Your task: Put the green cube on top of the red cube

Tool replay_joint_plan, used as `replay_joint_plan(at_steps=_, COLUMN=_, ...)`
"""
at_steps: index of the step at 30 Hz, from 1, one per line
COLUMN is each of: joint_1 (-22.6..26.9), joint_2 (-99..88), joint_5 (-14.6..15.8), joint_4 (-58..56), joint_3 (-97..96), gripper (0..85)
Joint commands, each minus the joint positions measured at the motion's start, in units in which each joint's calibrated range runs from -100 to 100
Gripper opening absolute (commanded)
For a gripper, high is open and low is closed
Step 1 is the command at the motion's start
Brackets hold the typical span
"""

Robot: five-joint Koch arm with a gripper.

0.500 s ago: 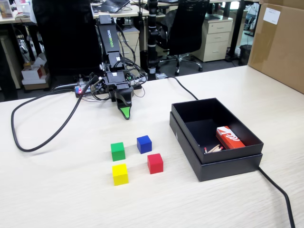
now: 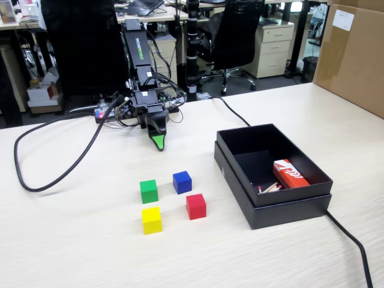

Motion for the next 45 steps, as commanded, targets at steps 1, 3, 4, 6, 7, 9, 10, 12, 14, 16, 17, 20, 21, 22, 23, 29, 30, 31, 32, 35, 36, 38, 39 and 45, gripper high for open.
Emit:
replay_joint_plan(at_steps=1, joint_1=0.0, joint_2=0.1, joint_5=-0.1, joint_4=-0.7, joint_3=-1.0, gripper=49.6)
replay_joint_plan(at_steps=3, joint_1=0.0, joint_2=0.1, joint_5=-0.1, joint_4=-0.6, joint_3=-1.0, gripper=49.6)
replay_joint_plan(at_steps=4, joint_1=0.0, joint_2=0.1, joint_5=-0.1, joint_4=-0.7, joint_3=-0.9, gripper=49.6)
replay_joint_plan(at_steps=6, joint_1=0.0, joint_2=0.1, joint_5=-0.1, joint_4=-0.7, joint_3=-0.9, gripper=49.6)
replay_joint_plan(at_steps=7, joint_1=0.0, joint_2=0.1, joint_5=-0.1, joint_4=-0.7, joint_3=-0.9, gripper=49.6)
replay_joint_plan(at_steps=9, joint_1=0.0, joint_2=0.1, joint_5=-0.1, joint_4=-0.6, joint_3=-0.9, gripper=49.6)
replay_joint_plan(at_steps=10, joint_1=0.0, joint_2=0.1, joint_5=-0.1, joint_4=-0.7, joint_3=-1.0, gripper=49.6)
replay_joint_plan(at_steps=12, joint_1=0.0, joint_2=0.1, joint_5=-0.1, joint_4=-0.7, joint_3=-0.9, gripper=49.6)
replay_joint_plan(at_steps=14, joint_1=0.0, joint_2=0.1, joint_5=-0.1, joint_4=-0.6, joint_3=-0.9, gripper=49.6)
replay_joint_plan(at_steps=16, joint_1=0.0, joint_2=0.1, joint_5=-0.1, joint_4=-0.7, joint_3=-0.9, gripper=49.6)
replay_joint_plan(at_steps=17, joint_1=0.0, joint_2=0.1, joint_5=-0.1, joint_4=-0.7, joint_3=-0.9, gripper=49.6)
replay_joint_plan(at_steps=20, joint_1=0.0, joint_2=0.1, joint_5=-0.1, joint_4=-0.7, joint_3=-0.9, gripper=49.6)
replay_joint_plan(at_steps=21, joint_1=0.0, joint_2=0.1, joint_5=-0.1, joint_4=-0.7, joint_3=-0.9, gripper=49.6)
replay_joint_plan(at_steps=22, joint_1=0.0, joint_2=0.1, joint_5=-0.1, joint_4=-0.7, joint_3=-0.9, gripper=49.6)
replay_joint_plan(at_steps=23, joint_1=0.0, joint_2=0.1, joint_5=-0.1, joint_4=-0.7, joint_3=-0.9, gripper=49.6)
replay_joint_plan(at_steps=29, joint_1=0.0, joint_2=0.1, joint_5=-0.1, joint_4=-0.7, joint_3=-0.9, gripper=49.6)
replay_joint_plan(at_steps=30, joint_1=0.0, joint_2=0.1, joint_5=-0.1, joint_4=-0.7, joint_3=-0.9, gripper=49.6)
replay_joint_plan(at_steps=31, joint_1=0.0, joint_2=0.1, joint_5=-0.1, joint_4=-0.6, joint_3=-0.9, gripper=49.6)
replay_joint_plan(at_steps=32, joint_1=0.0, joint_2=0.1, joint_5=-0.1, joint_4=-0.7, joint_3=-1.0, gripper=49.6)
replay_joint_plan(at_steps=35, joint_1=0.0, joint_2=0.1, joint_5=-0.1, joint_4=-0.7, joint_3=-0.9, gripper=49.6)
replay_joint_plan(at_steps=36, joint_1=0.0, joint_2=0.1, joint_5=-0.1, joint_4=-0.7, joint_3=-1.0, gripper=49.6)
replay_joint_plan(at_steps=38, joint_1=0.0, joint_2=0.1, joint_5=-0.1, joint_4=-0.7, joint_3=-1.0, gripper=49.6)
replay_joint_plan(at_steps=39, joint_1=0.0, joint_2=0.1, joint_5=-0.1, joint_4=-0.7, joint_3=-0.9, gripper=49.6)
replay_joint_plan(at_steps=45, joint_1=0.0, joint_2=0.1, joint_5=-0.1, joint_4=-0.7, joint_3=-0.9, gripper=49.6)
